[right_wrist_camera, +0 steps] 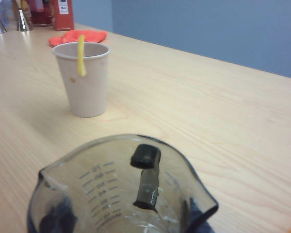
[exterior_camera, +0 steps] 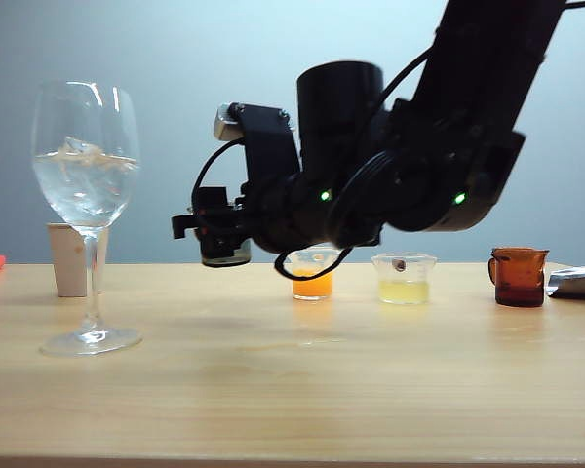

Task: Pick up the first measuring cup from the left, pour the coconut rum inside into the goblet, and finally put the measuring cup back in its original place.

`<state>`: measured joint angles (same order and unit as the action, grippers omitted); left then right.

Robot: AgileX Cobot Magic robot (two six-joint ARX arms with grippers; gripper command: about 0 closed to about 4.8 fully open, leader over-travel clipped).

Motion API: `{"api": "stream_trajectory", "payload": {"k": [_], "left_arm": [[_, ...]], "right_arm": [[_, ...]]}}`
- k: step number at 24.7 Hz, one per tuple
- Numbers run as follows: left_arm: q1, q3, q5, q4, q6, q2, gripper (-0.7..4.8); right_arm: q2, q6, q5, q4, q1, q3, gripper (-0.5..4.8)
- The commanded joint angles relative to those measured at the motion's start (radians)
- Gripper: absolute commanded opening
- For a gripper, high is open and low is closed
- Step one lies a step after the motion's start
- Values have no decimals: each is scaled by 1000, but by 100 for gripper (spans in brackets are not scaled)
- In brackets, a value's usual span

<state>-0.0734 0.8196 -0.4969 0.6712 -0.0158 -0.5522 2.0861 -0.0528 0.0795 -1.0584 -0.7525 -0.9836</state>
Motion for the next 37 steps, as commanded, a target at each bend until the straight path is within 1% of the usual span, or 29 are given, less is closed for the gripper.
{"api": "stream_trajectory", "payload": {"k": [1, 6, 11, 12, 16, 19, 21, 24, 37], "left_arm": [[0, 2, -5, -5, 4, 2, -6], [0, 2, -5, -6, 4, 2, -6], [0, 2, -5, -5, 4, 2, -6], [0, 2, -5, -5, 4, 2, -6], [0, 2, -5, -6, 4, 2, -6], [0, 2, -5, -6, 4, 2, -6], [0, 2, -5, -6, 4, 2, -6], [0, 2, -5, -6, 4, 2, -6], [0, 2, -5, -6, 1, 2, -6]], "right_arm": [[24, 9, 12, -27, -5, -48, -5], [99, 9, 25, 37, -7, -164, -5], [150, 8, 35, 51, -10, -243, -5], [167, 9, 35, 80, -10, -274, -5], [196, 9, 34, 97, -4, -316, -5], [209, 9, 39, 98, -2, -335, -5], [217, 9, 62, 117, -4, -349, -5], [229, 9, 62, 143, -2, -367, -6], [282, 20, 60, 149, 9, -404, -5]]}}
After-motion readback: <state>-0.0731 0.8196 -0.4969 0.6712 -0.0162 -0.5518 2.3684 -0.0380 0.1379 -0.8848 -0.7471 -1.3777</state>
